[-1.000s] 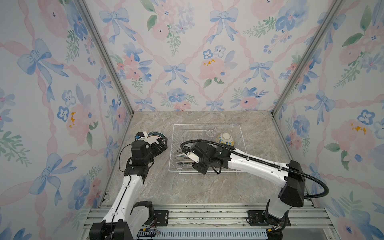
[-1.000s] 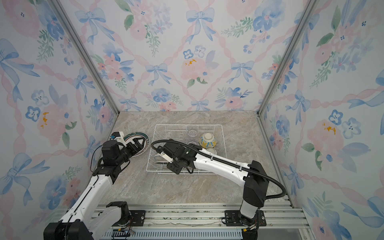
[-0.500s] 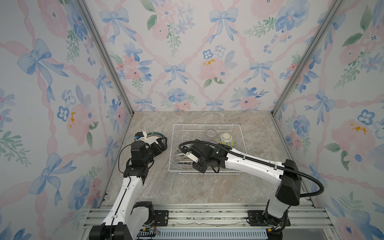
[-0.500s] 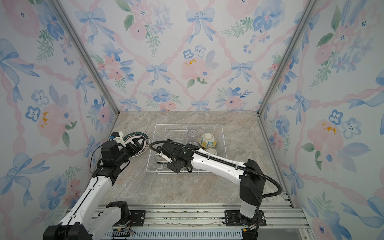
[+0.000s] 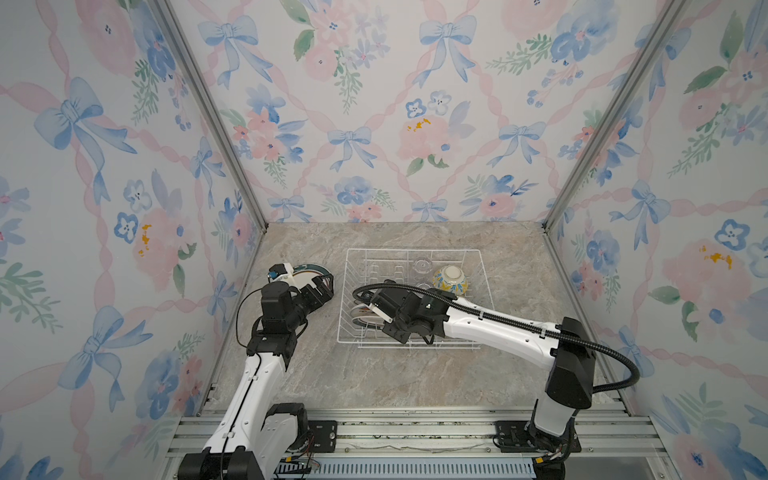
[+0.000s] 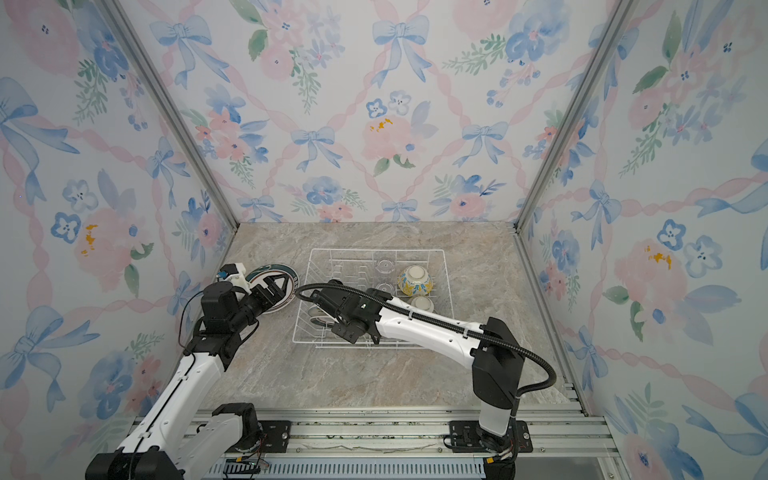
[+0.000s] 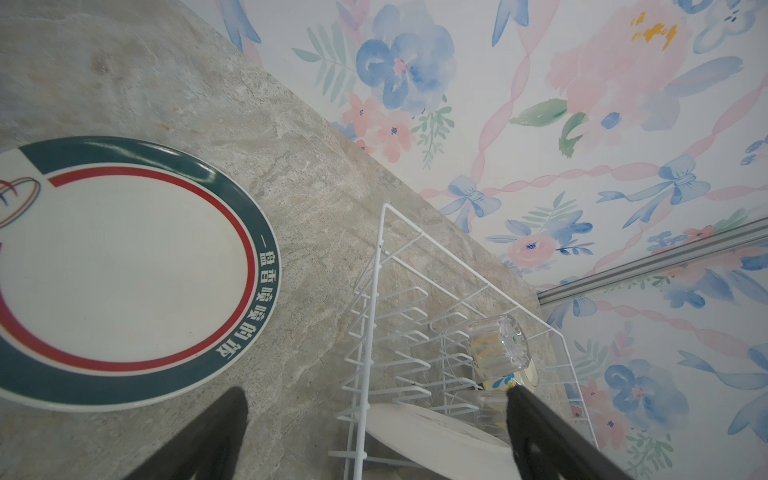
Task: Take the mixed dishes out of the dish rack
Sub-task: 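Lower the right gripper onto another green-and-red rimmed plate and grasp its rim, then lift the second rimmed plate up out of the rack with the right gripper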
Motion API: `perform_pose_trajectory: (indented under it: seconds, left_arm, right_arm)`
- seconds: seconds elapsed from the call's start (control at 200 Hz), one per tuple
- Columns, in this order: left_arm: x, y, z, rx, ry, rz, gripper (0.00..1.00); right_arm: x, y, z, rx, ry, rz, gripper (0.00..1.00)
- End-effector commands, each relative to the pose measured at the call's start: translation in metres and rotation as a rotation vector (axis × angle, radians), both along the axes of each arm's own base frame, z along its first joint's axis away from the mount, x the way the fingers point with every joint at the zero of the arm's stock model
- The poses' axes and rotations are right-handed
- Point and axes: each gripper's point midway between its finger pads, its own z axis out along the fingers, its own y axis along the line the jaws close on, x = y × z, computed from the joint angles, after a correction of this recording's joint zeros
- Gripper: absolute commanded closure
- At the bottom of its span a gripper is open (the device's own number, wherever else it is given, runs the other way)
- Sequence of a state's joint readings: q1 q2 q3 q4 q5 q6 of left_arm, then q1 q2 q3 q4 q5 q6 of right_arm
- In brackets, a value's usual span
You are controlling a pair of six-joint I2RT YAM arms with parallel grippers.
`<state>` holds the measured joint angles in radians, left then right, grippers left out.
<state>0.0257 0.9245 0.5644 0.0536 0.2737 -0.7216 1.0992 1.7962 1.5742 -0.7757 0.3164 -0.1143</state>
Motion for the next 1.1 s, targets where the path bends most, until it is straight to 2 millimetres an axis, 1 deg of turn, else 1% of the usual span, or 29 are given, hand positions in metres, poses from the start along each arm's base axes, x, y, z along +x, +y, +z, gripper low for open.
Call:
perform_pose_trajectory:
  seconds: [0.0, 0.105, 0.34, 0.445, 0.55, 0.795, 0.9, 0.99, 1.095]
  left_arm:
    - [-0.002, 0.0, 0.004, 0.004, -0.019, 0.0, 0.02]
    - [-0.001, 0.001, 0.005, 0.003, -0.022, 0.008, 0.02]
    - [-0.001, 0.001, 0.007, 0.001, -0.024, 0.007, 0.02]
    - [-0.001, 0.0, 0.006, 0.0, -0.022, 0.007, 0.02]
    - [-0.002, 0.0, 0.006, -0.003, -0.023, 0.003, 0.02]
    - [-0.003, 0.0, 0.01, -0.004, -0.035, 0.008, 0.02]
    - [-0.003, 0.001, 0.009, -0.002, -0.032, 0.009, 0.02]
    - [-0.003, 0.0, 0.008, -0.002, -0.029, 0.008, 0.02]
    - [-0.002, 0.001, 0.007, -0.002, -0.026, 0.011, 0.02]
  right_arm:
    - [-0.004, 0.009, 0.003, -0.024, -0.026, 0.016, 0.8]
    - [-0.004, 0.007, 0.004, -0.047, -0.053, 0.015, 0.81]
    - [-0.001, 0.005, 0.008, -0.064, -0.097, -0.003, 0.88]
    - [0.0, 0.006, 0.01, -0.06, -0.111, 0.001, 0.88]
    - [-0.001, 0.007, 0.013, -0.059, -0.111, 0.005, 0.92]
    - [0.003, 0.007, 0.027, -0.031, -0.144, -0.002, 0.93]
    - [0.004, 0.006, 0.034, -0.021, -0.162, -0.009, 0.97]
    - [0.004, 0.005, 0.042, -0.001, -0.174, -0.012, 0.98]
    - [0.004, 0.004, 0.046, 0.026, -0.189, -0.013, 0.99]
